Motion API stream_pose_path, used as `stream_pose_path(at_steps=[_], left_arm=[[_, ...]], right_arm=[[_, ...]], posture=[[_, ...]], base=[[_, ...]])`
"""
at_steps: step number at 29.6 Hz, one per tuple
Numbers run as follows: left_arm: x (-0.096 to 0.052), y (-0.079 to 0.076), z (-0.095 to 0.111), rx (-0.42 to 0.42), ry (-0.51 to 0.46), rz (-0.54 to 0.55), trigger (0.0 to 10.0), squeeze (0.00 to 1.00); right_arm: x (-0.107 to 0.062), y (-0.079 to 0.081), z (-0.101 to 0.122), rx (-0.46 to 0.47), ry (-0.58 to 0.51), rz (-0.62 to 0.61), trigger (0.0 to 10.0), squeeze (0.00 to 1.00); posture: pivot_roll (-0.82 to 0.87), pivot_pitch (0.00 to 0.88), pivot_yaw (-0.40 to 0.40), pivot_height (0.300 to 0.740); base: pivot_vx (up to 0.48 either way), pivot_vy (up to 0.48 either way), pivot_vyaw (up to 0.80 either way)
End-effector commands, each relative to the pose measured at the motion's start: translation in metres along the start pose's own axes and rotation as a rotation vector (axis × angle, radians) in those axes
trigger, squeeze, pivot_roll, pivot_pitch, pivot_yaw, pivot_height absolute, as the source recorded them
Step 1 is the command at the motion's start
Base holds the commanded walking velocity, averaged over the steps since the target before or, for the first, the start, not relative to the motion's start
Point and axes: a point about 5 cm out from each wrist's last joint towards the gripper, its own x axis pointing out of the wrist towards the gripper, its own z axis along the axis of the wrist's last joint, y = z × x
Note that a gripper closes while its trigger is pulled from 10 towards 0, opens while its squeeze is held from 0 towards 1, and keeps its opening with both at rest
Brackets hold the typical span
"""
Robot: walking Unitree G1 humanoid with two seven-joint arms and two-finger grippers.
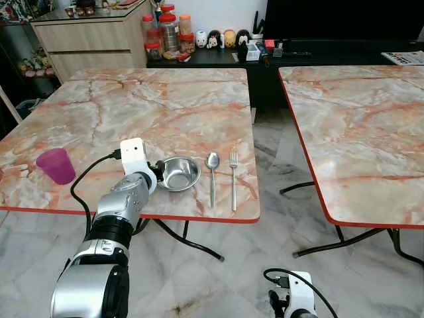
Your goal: Setting the table
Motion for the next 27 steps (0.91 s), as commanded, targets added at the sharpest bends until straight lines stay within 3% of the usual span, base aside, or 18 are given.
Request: stream_pose_path(at_steps=[1, 6, 14, 27], left_arm=[[0.000, 0.009, -0.001, -0.012, 0.014, 0.027, 10.0, 0.00], [0.000, 0.022, -0.007, -0.034, 0.041, 0.062, 10.0, 0.00], [-0.001, 0.020, -0.012, -0.100, 0.045, 0.006, 10.0, 0.00], [-0.004, 0.017, -0.024, -0.102, 0.087, -0.016, 10.0, 0.00]], right_arm=[[0.000, 0.000, 0.000, 0.011, 0.003, 0.003, 10.0, 0.00], [0.000, 0.001, -0.001, 0.014, 0.005, 0.005, 10.0, 0.00], [-0.001, 0.001, -0.003, 0.017, 0.008, 0.005, 10.0, 0.00], [-0.001, 0.002, -0.004, 0.020, 0.010, 0.006, 10.0, 0.00]], posture=[[0.02, 0.000, 0.037, 0.727], [0.02, 0.000, 0.039, 0.727], [0.02, 0.000, 0.042, 0.727], [0.02, 0.000, 0.045, 0.727]], base=[[0.000, 0.000, 0.00], [0.000, 0.000, 0.00], [0.000, 0.000, 0.00], [0.000, 0.000, 0.00]])
